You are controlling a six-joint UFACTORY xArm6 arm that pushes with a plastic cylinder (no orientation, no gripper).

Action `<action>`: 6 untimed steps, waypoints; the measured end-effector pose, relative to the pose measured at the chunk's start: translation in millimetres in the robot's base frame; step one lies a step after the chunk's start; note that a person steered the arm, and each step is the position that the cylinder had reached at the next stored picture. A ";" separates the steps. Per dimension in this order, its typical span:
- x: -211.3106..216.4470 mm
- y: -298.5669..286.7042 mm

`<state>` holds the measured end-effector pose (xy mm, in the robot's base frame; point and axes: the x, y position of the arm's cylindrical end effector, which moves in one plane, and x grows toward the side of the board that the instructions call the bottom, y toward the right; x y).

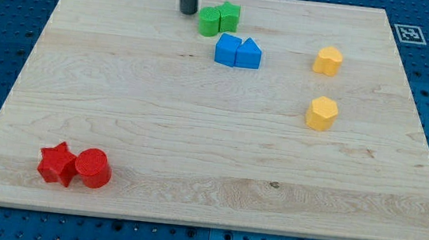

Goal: Move the green blocks to the top center of the board

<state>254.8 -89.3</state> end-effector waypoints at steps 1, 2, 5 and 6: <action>29.7 -14.8; 51.9 -2.1; 24.4 62.4; 36.3 62.4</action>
